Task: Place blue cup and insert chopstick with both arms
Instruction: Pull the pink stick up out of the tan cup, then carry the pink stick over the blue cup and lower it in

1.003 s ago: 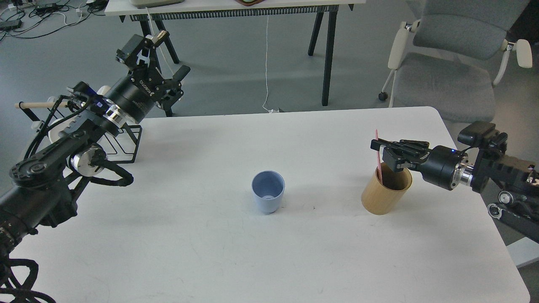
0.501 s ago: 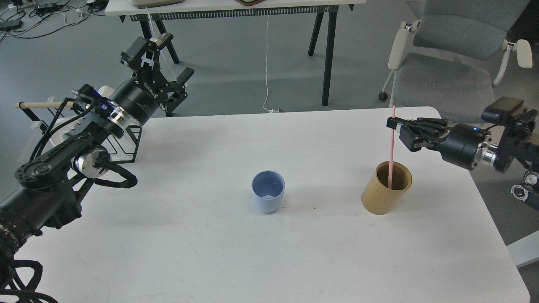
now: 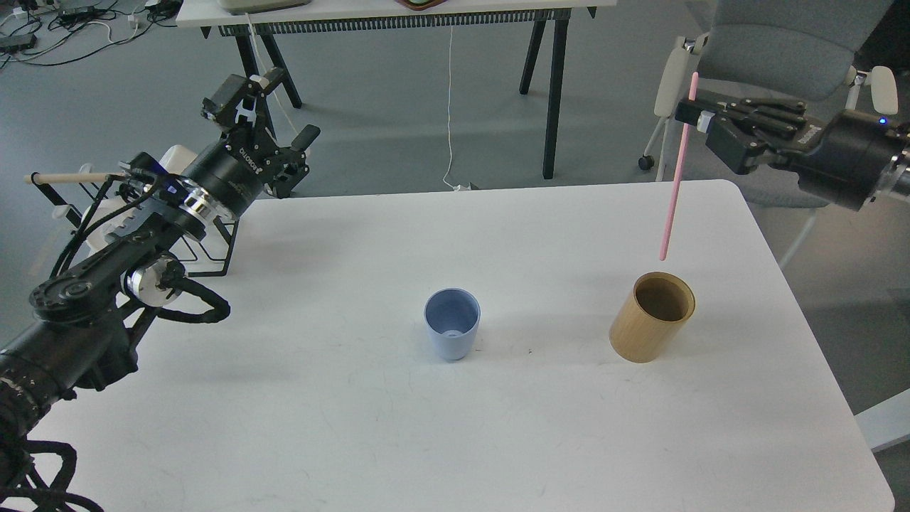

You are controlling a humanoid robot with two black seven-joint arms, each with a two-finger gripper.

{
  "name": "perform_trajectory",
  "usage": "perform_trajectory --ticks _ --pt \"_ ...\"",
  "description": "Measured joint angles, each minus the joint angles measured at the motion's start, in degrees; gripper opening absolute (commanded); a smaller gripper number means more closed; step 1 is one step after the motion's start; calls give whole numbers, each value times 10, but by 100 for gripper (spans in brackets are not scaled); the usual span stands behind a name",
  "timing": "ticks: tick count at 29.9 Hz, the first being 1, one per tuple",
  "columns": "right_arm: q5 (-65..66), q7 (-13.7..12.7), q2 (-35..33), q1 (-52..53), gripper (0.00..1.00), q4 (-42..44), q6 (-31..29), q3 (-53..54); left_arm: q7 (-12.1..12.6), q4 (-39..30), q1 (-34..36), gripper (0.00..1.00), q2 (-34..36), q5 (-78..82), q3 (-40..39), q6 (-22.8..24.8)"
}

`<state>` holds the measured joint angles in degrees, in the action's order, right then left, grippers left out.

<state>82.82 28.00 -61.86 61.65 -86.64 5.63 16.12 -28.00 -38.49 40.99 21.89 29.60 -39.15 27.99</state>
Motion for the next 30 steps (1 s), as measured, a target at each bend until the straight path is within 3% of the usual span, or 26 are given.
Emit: perform_trajectory --ticks 6,14,30 --pt "3 0 119 31 0 28 37 -38 0 24 -9 97 -6 0 0 0" --pt "39 0 297 77 0 161 130 -149 0 27 -10 97 -11 0 0 0" --pt "54 0 429 55 0 244 149 -204 0 39 -12 97 -12 -1 -1 0"
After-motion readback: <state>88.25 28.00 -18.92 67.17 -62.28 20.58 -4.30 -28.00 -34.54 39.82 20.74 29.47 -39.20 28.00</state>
